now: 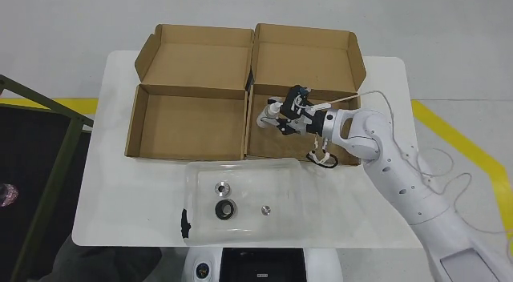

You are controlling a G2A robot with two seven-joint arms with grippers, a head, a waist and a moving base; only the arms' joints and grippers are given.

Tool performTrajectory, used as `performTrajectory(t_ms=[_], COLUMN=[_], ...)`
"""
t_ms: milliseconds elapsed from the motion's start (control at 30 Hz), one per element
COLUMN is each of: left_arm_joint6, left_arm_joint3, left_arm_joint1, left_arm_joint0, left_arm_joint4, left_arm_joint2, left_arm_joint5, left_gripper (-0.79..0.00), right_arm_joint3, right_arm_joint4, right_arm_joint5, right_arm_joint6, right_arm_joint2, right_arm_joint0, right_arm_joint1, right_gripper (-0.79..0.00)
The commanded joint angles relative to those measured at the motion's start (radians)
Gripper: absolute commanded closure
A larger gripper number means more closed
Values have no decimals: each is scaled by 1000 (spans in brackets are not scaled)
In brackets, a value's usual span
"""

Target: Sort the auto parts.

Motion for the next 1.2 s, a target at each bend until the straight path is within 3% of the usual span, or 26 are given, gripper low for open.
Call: performTrajectory(t_ms=[0, 100, 333, 500, 700, 933, 1167], left_arm_joint6=[0, 0, 0, 0, 0, 0, 0], left_arm_joint3=[0, 0, 0, 0, 0, 0, 0], left_arm_joint1=[0, 0, 0, 0, 0, 0, 0], left_arm_joint0=[0, 0, 0, 0, 0, 0, 0], left_arm_joint4=[0, 0, 0, 0, 0, 0, 0], left_arm_joint2=[0, 0, 0, 0, 0, 0, 0], left_arm_joint5=[0, 0, 0, 0, 0, 0, 0], left_gripper=[-785, -785, -785, -785, -785, -785, -785], right_arm_joint3=[29, 73, 146, 177, 197, 137, -15], right_arm_joint4=[3, 0, -13, -26, -36, -60, -90], right_arm_joint5=[5, 15, 25, 20, 17, 0, -32], right_arm_joint6=[-1, -3, -22, -27, -33, -33, 3], right_arm_joint2=[-15, -32, -65, -89, -103, -64, 20], right_arm_joint0=[18, 40, 74, 94, 106, 86, 25], right_arm_joint1=[-7, -16, -35, -48, -58, -47, -16], right_gripper=[0, 0, -175, -219, -363, -582, -616])
